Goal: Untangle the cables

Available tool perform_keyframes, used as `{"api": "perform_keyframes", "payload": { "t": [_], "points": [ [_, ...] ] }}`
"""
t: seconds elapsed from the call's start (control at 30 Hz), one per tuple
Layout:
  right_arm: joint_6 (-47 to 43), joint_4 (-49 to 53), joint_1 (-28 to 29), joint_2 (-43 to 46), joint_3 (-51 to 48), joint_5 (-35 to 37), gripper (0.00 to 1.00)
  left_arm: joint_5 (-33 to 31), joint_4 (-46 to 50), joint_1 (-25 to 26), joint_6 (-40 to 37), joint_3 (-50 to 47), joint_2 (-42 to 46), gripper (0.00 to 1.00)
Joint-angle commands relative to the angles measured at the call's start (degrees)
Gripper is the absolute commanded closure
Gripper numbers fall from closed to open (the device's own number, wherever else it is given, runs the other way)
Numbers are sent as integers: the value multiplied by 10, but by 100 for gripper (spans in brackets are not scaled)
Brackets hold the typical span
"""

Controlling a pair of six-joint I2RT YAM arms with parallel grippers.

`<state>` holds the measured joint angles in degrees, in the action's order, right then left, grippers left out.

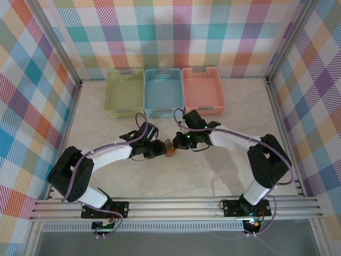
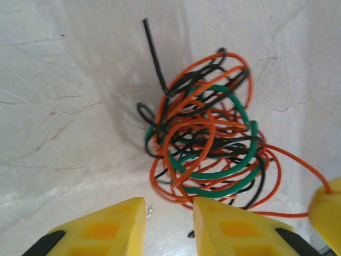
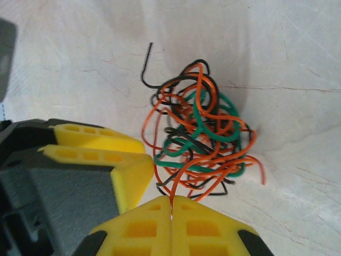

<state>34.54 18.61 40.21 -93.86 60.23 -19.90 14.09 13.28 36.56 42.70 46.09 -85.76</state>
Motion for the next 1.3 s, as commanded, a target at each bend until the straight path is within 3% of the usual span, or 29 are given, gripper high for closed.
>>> {"api": "perform_keyframes", "payload": {
  "t": [0.0, 0.13, 0.23, 0.33, 0.47, 0.6, 1.27],
  "points": [
    [-37, -12, -5, 25, -20, 9, 100, 21, -10, -6, 9, 2, 30, 69],
    [-57, -32, -11, 40, -40, 8, 100, -8, 22, -6, -1, 5, 63, 66],
    [-60, -58, -21, 45, -56, -18, 100, -12, 39, -9, 0, 8, 70, 56],
    [-57, -69, -28, 40, -62, -38, 100, -6, 38, -9, 0, 25, 45, 46],
    [-57, -74, -31, 33, -65, -52, 100, 7, 36, -10, -2, 57, -7, 43],
    [-52, -82, -39, 31, -74, -61, 100, 27, 32, -11, -9, 78, -48, 28],
    [-44, -101, -53, 39, -92, -79, 100, 51, 4, -7, 2, 82, -132, 32]
  ]
}}
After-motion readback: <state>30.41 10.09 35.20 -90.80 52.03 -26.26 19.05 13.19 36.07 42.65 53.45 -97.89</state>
